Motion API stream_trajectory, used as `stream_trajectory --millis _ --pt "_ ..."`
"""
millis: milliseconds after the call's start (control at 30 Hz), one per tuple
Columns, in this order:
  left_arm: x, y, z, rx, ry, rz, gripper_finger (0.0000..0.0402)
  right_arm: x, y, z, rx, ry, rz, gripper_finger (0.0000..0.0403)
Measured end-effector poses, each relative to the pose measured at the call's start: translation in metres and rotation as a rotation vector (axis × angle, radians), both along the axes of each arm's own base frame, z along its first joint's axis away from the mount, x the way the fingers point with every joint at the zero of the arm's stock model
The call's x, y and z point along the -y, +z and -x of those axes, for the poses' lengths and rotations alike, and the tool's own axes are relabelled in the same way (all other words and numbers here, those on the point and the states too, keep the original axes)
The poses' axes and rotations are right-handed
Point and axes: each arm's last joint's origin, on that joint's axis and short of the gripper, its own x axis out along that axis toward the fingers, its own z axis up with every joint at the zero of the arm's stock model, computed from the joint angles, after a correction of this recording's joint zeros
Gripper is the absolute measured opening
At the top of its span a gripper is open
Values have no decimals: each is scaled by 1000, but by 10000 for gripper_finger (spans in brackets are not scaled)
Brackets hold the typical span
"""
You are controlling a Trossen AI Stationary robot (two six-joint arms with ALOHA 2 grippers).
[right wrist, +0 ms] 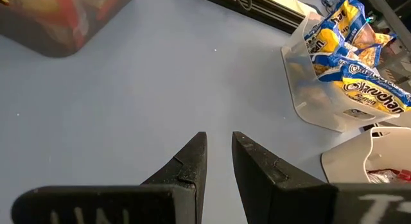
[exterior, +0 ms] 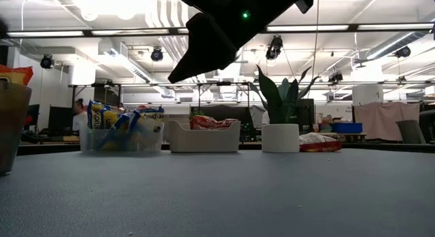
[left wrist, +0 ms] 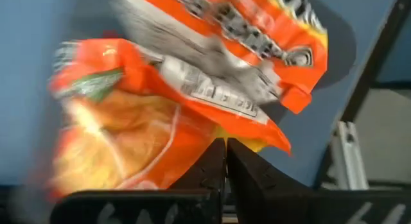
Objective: Sort Maruchan noodles
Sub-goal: Put the orange noodle pack into the black bin
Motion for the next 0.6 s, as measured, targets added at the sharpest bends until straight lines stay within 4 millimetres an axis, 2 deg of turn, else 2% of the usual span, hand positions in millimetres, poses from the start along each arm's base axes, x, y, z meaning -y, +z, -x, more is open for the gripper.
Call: stream_trajectory --millis 100,200,400,500,600 --pt "3 -16 0 -22 -2 92 0 0 -1 0 -1 0 0 63" --pt "7 -19 -3 5 -18 151 0 0 -1 0 0 -3 -5 63" --pt "5 0 -1 -37 -31 103 0 0 0 0 9 -3 -7 63" --pt "1 13 4 -58 -32 12 0 0 0 0 14 -2 -6 63" --pt "-5 16 9 -67 -26 -96 0 0 0 0 14 -1 -5 63"
